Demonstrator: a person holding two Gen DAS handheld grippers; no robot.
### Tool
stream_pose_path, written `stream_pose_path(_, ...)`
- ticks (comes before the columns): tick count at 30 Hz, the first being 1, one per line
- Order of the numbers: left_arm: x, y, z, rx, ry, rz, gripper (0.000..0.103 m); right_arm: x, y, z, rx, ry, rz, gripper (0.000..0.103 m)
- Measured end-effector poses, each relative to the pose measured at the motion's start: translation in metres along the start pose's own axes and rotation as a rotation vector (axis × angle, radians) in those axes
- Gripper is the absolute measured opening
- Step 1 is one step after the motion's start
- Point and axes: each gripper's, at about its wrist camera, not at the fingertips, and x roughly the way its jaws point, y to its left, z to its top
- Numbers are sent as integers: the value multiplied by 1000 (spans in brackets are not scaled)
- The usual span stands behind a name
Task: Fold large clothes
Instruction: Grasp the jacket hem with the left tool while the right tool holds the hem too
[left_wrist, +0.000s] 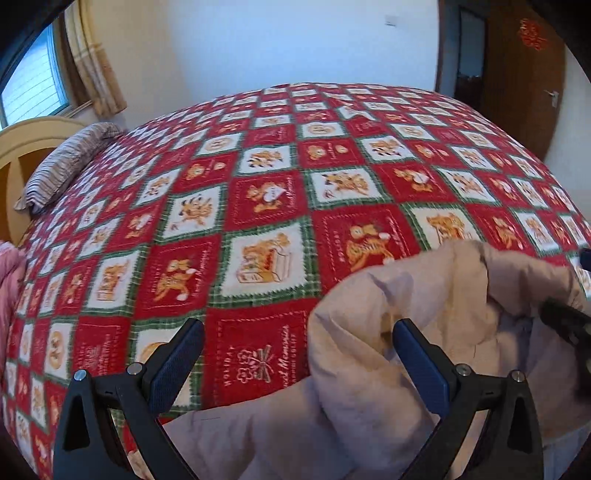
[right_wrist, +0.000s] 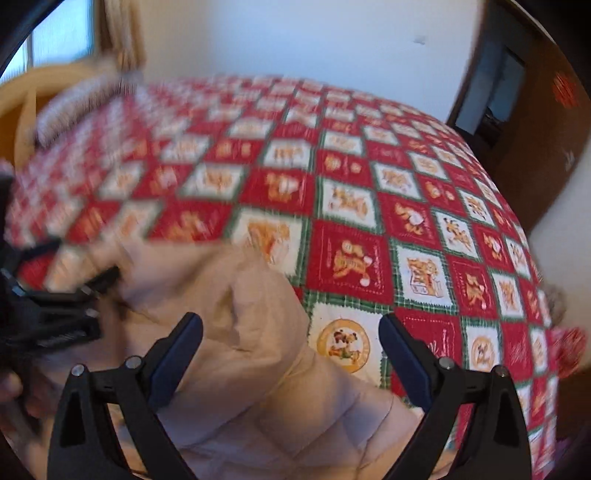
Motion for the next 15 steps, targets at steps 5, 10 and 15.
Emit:
stream_pose_path(5, -6, 6, -12, 29, -3, -87, 9, -1, -16, -21, -20, 2, 12, 13)
stream_pose_path(10, -46, 14, -35, 57, -102, -90, 4, -33, -34, -61, -31, -77, 32, 8)
stream_pose_path(15, -61, 10, -73, 98, -127, -67, 4, -35, -37, -91, -40, -96, 37, 7)
